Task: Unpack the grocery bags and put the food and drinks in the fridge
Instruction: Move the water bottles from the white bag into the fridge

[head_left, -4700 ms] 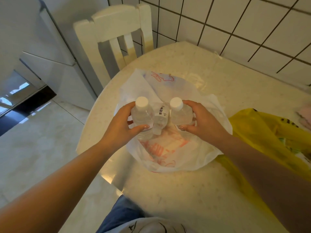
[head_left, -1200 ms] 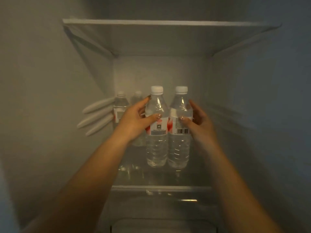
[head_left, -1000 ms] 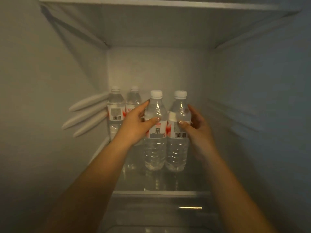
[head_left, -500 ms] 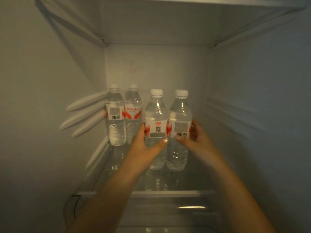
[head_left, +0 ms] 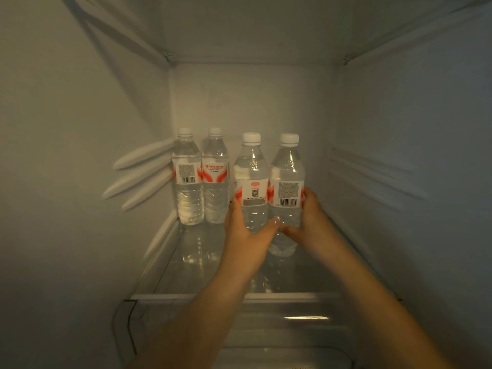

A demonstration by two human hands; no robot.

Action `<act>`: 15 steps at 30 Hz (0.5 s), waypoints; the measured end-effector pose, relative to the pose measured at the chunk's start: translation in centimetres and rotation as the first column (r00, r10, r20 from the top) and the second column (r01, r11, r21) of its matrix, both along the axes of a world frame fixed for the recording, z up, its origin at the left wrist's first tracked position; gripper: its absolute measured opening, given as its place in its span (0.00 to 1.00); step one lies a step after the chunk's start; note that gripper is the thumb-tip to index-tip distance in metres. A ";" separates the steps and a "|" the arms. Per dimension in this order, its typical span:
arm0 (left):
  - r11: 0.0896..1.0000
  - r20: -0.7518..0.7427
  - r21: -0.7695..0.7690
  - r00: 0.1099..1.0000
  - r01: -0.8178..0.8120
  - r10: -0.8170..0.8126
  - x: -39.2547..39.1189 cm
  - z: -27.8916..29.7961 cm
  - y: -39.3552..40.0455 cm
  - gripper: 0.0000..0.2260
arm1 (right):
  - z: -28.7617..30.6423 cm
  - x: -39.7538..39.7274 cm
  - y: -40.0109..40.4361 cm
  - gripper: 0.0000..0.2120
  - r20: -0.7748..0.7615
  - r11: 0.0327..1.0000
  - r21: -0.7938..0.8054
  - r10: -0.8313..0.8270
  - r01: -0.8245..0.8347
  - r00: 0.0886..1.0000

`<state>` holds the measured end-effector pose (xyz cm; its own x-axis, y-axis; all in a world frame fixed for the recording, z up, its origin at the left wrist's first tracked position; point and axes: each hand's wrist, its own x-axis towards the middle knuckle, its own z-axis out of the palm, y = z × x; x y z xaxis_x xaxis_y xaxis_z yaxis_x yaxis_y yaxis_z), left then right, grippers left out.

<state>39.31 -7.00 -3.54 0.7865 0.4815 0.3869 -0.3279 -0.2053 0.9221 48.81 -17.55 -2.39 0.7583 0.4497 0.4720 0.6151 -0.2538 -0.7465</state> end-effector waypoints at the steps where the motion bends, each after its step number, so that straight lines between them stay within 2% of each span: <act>1: 1.000 0.005 0.009 1.000 -0.012 0.012 0.5 0.1 0.2 0.35 | 0.0 0.4 0.3 0.39 0.005 1.000 -0.011 -0.012 0.012 1.000; 6: 0.996 0.006 0.050 0.997 -0.081 0.080 3.3 0.6 1.4 0.36 | -0.3 3.5 2.4 0.41 -0.006 0.998 -0.018 -0.059 0.059 0.998; 12: 0.986 0.025 0.101 0.991 -0.136 0.134 5.8 0.7 3.2 0.29 | -0.5 6.3 4.2 0.43 0.014 0.995 -0.041 -0.090 0.091 0.996; 15: 0.966 -0.029 0.110 0.971 -0.235 0.239 6.7 0.8 3.3 0.31 | -0.3 7.0 5.0 0.43 0.008 0.993 -0.049 -0.103 0.103 0.995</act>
